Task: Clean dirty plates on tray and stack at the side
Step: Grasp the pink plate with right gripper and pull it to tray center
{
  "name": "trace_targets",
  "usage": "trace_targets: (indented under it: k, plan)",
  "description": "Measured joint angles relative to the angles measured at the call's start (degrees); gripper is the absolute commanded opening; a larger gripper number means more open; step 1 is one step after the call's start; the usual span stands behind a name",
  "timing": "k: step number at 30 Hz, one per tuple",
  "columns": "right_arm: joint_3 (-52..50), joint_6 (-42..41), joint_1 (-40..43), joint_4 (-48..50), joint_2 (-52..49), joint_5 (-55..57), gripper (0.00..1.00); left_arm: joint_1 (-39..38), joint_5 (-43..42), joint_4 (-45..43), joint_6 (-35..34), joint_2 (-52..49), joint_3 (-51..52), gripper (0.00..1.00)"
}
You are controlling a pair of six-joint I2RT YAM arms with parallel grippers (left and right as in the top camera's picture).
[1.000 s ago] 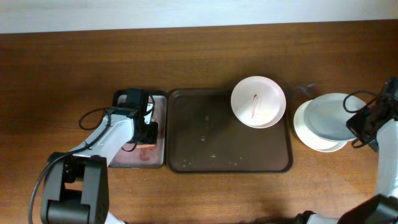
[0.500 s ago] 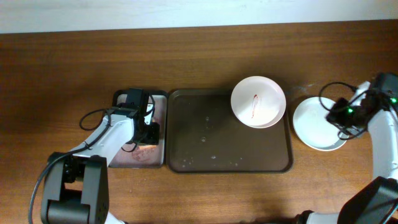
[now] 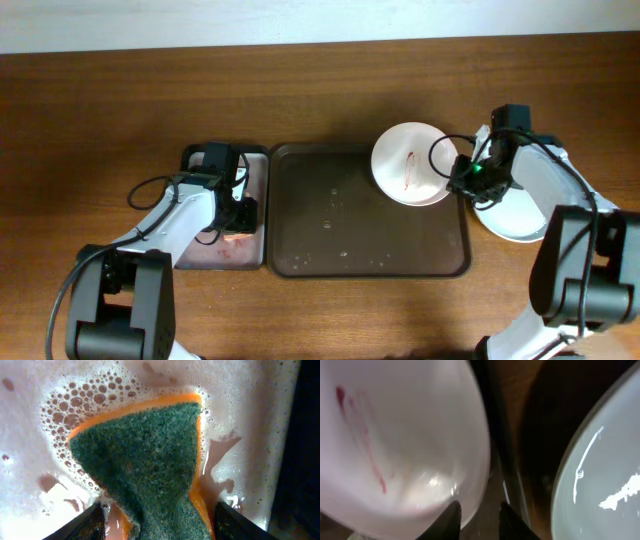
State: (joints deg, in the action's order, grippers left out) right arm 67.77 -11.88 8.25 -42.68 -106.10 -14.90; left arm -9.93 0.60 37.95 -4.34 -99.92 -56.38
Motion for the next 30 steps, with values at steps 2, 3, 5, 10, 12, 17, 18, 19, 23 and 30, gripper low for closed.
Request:
trace_targets:
  k: [2,3,5,10,12,17,18,19,23,30]
  plan:
    - [-0.04,-1.05,-0.02,1.53,-0.92,0.00,0.13,0.00,0.00,0.02,0.00,0.00,0.00,0.64]
    - [-0.07,-1.60,-0.04,2.27,-1.33,0.02,0.10,0.00,0.00,0.02,0.00,0.00,0.00,0.65]
    - [-0.07,-1.90,-0.11,2.38,-2.25,0.00,0.04,0.00,0.00,0.02,0.00,0.00,0.00,0.65]
    - [-0.09,-2.95,-4.55,-3.56,-2.60,-4.52,0.04,0.00,0.00,0.00,0.00,0.00,0.00,0.65]
    - [-0.11,-4.33,-6.05,-6.36,-2.62,-5.92,0.04,0.00,0.00,0.00,0.00,0.00,0.00,0.65]
    - [-0.11,-7.15,-10.34,-9.73,-2.62,-13.00,0.39,0.00,0.00,0.00,0.00,0.00,0.00,0.65]
    - [-0.11,-7.37,-10.38,-8.68,-2.62,-13.90,0.40,0.00,0.00,0.02,0.00,0.00,0.00,0.65]
    - [-0.13,-7.37,-10.36,-7.34,-2.62,-14.19,0.40,0.00,0.00,0.00,0.00,0.00,0.00,0.65]
    - [-0.22,-6.16,-9.92,3.58,-2.73,-9.97,0.38,0.00,0.00,0.02,0.00,0.00,0.00,0.66]
    - [-0.17,0.35,-12.11,6.10,-2.82,-2.25,0.29,0.00,0.00,0.20,0.00,0.00,0.00,0.66]
